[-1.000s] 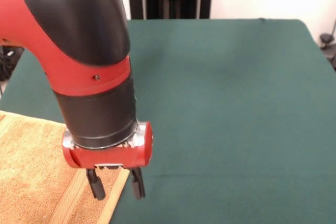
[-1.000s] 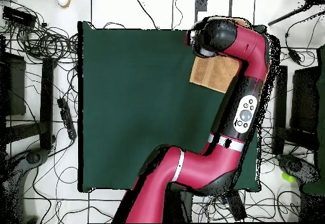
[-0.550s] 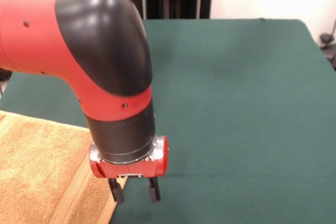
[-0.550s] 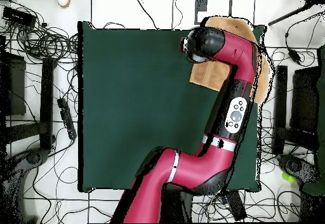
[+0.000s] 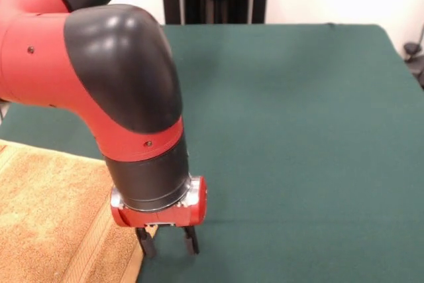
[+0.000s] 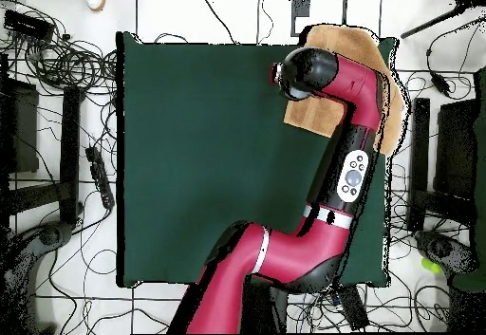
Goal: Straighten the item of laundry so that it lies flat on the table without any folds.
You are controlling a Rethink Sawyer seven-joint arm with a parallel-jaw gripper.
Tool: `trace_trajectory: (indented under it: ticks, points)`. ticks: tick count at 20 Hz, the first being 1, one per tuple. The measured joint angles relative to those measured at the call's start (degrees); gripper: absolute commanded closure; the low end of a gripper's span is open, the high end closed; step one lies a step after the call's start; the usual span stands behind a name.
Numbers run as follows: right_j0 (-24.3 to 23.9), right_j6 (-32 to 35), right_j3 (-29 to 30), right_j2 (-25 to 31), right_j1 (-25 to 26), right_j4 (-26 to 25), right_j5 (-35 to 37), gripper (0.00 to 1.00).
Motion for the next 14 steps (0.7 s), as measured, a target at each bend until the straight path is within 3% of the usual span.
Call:
trace_trajectory:
  ticks: [14]
  points:
    - [-0.01,0.0,15.96,-0.1,-10.82,0.8,-0.01,0.0]
